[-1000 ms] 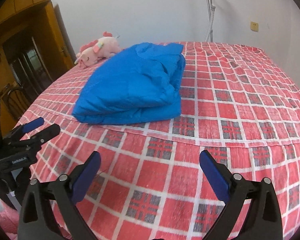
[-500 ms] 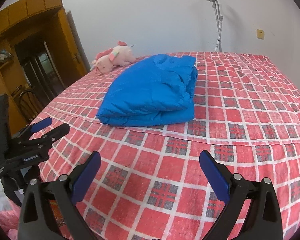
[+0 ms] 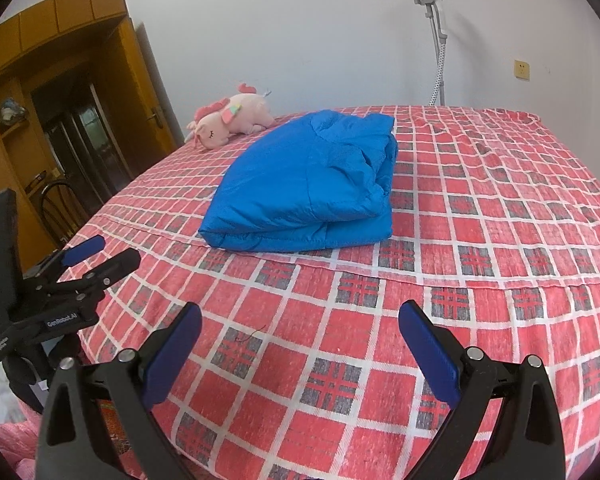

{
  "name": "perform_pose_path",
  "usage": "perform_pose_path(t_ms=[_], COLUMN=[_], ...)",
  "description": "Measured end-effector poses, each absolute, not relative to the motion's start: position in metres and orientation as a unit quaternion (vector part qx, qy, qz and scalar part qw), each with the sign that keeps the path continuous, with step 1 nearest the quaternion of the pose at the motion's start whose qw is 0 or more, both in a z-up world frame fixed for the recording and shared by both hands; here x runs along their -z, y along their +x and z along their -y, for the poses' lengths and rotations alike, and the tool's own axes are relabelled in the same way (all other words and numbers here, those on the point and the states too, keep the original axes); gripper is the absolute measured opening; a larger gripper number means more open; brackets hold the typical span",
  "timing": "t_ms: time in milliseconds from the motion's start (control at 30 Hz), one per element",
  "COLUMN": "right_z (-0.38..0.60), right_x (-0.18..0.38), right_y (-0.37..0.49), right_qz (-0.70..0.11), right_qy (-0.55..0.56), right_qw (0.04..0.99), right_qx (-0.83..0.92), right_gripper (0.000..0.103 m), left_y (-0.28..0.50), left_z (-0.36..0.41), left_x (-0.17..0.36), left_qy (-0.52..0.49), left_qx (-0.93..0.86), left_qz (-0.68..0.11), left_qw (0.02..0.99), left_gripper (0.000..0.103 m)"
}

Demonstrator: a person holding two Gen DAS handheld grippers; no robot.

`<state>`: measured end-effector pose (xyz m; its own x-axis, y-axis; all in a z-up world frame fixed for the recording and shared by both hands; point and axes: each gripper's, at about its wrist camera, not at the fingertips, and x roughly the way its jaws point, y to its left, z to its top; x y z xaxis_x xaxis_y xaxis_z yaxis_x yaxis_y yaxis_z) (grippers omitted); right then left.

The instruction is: Fold large clothes

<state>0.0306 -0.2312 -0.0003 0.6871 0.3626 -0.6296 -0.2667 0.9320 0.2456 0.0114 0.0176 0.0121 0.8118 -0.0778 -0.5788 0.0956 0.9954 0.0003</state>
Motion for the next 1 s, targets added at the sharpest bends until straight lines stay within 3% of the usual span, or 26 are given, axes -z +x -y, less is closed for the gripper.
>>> perform_pose_path(t_ms=[1000], right_z=[0.2313], right_x=[0.0062], right_y=[0.0342], right_qz=[-0.361], right_qy=[0.064], right_qw=[0.914], right_qx=[-0.175], right_gripper=[0.099], left_y=[0.016], left_z=[-0.0155], left_x=[-0.0075], left_qy=[0.019], left_qx=[0.051], left_qz=[-0.312], left_qw=[0.948], left_gripper=[0.099])
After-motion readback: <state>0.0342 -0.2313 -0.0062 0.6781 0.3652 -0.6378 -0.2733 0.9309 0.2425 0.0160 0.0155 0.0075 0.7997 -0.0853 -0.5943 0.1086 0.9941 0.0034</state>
